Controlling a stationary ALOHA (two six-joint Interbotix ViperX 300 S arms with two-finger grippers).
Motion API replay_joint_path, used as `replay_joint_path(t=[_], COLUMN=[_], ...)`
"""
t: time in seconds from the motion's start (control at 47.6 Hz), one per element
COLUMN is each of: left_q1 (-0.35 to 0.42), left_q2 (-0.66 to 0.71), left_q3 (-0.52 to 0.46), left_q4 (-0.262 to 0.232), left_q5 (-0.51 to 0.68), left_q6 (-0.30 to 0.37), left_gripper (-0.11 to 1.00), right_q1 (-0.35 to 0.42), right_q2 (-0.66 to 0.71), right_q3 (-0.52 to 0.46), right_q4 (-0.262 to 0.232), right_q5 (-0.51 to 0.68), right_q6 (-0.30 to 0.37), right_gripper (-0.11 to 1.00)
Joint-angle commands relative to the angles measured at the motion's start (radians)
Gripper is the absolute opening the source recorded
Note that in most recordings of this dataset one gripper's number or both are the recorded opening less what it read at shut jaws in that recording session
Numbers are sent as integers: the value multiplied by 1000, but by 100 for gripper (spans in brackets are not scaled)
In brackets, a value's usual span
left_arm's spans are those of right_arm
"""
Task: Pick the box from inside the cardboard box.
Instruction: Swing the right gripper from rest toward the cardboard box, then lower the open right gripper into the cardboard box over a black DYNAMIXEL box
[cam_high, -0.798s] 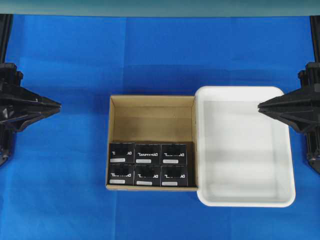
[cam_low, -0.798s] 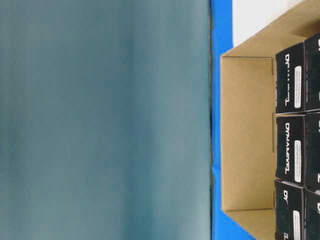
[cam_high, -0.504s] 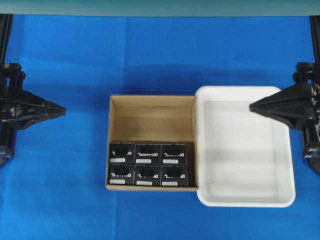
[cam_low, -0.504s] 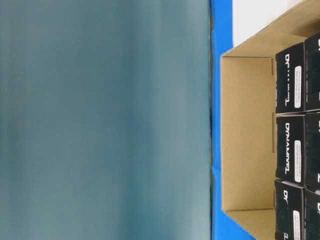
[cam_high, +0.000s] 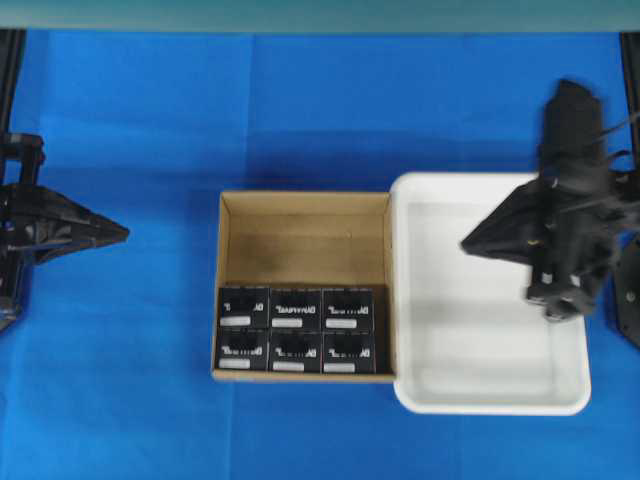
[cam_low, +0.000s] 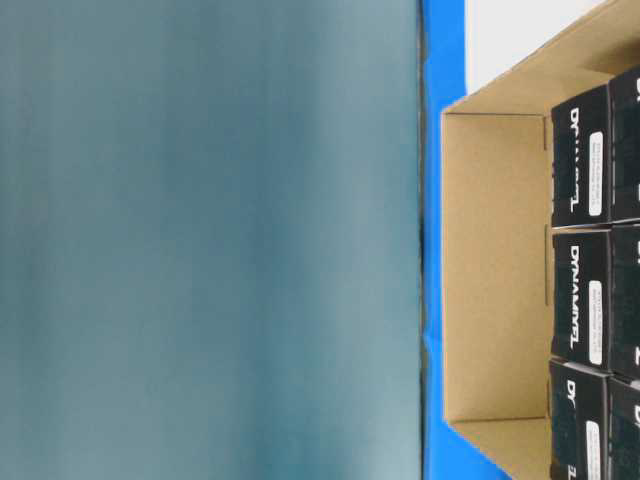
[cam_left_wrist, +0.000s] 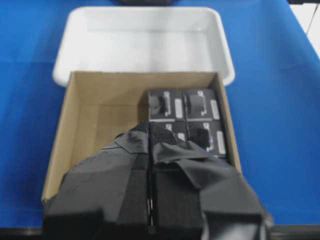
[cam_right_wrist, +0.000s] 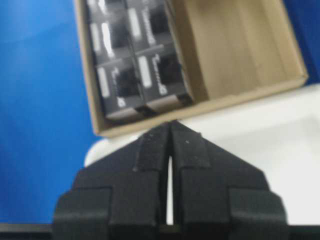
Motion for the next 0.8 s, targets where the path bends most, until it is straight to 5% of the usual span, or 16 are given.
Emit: replay_joint_path(t=[0.0,0.168,0.315,0.504,0.777], left_q1=[-2,-2,-2,-2,-2], left_q2=[8,6,5,0,0], left_q3=[-29,-29,-31,-38,-43], left_q4=[2,2,2,2,2], left_q5=[-3,14,43,46,46], left_q6=[-2,-2,-5,-12,-14], left_gripper=[-5,-5,-5,-5,-5], right_q1=[9,15,25,35,37], right_q2=[78,245,373,508,644], right_q3=[-83,-218,-324,-419,-497], right_q4=[3,2,3,12,15], right_q5=[77,236,339,376,385], right_q6=[-3,-26,-110,-216,-262], right_gripper=[1,1,1,1,3])
